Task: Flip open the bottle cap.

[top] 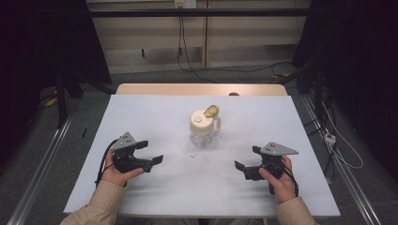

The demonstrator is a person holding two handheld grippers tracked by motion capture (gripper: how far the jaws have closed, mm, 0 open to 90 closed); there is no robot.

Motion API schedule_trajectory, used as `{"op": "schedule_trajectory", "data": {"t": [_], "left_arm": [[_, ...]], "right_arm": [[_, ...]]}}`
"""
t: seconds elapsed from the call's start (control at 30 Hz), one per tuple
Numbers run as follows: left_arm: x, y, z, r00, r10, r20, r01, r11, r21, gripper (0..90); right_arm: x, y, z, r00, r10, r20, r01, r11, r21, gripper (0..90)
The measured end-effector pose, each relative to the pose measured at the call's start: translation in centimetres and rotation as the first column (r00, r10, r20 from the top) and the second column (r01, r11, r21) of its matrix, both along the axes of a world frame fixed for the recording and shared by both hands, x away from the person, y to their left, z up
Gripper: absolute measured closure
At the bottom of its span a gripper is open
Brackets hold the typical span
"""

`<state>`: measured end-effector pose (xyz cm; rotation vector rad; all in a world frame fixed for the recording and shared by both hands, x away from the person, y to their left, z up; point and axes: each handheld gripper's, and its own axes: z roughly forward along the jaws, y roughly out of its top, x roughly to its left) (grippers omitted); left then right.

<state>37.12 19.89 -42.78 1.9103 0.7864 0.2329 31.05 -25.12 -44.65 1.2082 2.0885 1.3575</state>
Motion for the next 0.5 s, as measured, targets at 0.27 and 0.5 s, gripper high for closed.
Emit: {"op": "schedule_trajectory", "data": {"t": [0.27, 0.5], "left_arm": [[-0.3, 1.1, -0.5, 0.9998, 0.018, -0.008, -0.017, 0.9997, 0.016, 9.0], [-0.3, 1.2, -0.7, 0.9996, 0.027, -0.010, -0.027, 0.9994, 0.020, 8.3]], "right_arm": [[-0.8, -1.0, -0.1, 1.0000, -0.001, 0.002, 0.001, 1.000, -0.008, 4.3], [-1.0, -1.5, -0.2, 1.0000, -0.007, -0.001, 0.007, 1.000, -0.010, 4.4]]}}
